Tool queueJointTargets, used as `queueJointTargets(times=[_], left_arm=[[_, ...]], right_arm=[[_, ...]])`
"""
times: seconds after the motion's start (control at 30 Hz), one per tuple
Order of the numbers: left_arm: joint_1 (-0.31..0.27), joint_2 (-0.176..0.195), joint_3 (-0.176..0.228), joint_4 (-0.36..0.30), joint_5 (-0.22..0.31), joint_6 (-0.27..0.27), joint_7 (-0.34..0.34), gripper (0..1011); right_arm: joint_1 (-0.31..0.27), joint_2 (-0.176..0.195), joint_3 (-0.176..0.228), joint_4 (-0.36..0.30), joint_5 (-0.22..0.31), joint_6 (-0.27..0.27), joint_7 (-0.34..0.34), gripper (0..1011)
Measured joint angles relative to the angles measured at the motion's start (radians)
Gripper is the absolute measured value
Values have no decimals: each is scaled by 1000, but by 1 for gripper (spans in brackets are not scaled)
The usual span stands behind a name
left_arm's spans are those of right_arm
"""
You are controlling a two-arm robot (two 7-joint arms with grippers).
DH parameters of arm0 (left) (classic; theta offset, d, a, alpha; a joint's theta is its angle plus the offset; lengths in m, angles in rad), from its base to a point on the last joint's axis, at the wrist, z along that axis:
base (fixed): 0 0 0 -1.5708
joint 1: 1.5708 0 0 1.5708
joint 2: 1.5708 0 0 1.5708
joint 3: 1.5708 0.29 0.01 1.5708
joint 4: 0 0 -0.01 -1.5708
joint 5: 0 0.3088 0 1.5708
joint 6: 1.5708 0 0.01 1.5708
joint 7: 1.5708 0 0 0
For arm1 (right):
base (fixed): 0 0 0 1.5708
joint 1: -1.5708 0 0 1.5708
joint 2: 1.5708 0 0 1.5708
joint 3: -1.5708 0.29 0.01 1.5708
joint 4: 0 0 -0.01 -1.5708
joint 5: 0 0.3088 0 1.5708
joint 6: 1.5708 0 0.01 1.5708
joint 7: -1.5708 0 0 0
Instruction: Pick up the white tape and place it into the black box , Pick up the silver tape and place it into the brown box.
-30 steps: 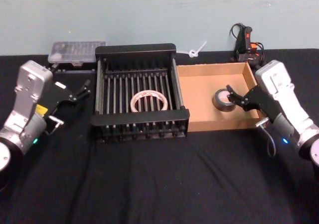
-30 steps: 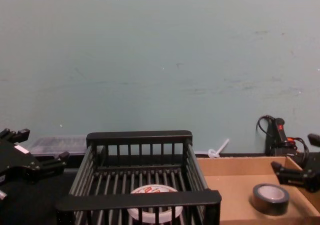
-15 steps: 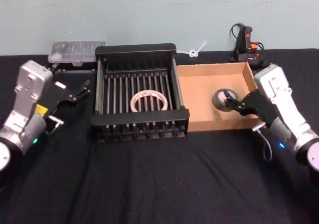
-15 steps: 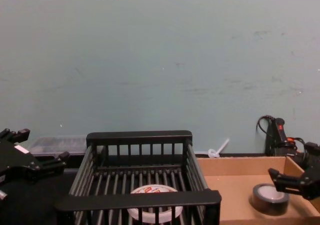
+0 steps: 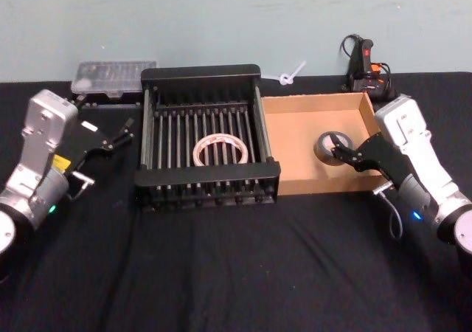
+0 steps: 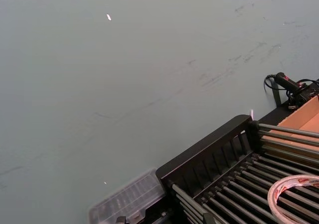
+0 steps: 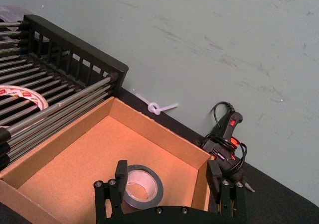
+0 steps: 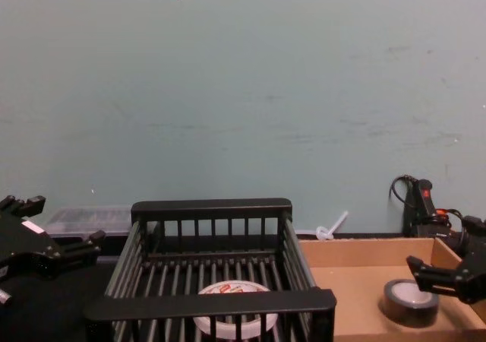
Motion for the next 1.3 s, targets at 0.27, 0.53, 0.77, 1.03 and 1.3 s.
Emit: queueJointTargets(times=[0.27, 0.53, 0.77, 1.03, 1.3], left_arm=[[0, 0, 0, 0, 0, 0, 0, 1001], [0, 0, 0, 0, 0, 0, 0, 1001], [0, 0, 0, 0, 0, 0, 0, 1001], [0, 0, 0, 0, 0, 0, 0, 1002], [0, 0, 0, 0, 0, 0, 0, 1001]], right_arm=[[1, 1, -1, 0, 0, 0, 0, 1002], [1, 2, -2, 0, 0, 0, 0, 1002], [1, 2, -2, 0, 0, 0, 0, 1002], [1, 2, -2, 0, 1, 0, 0, 1002], [1, 2, -2, 0, 0, 0, 0, 1002]])
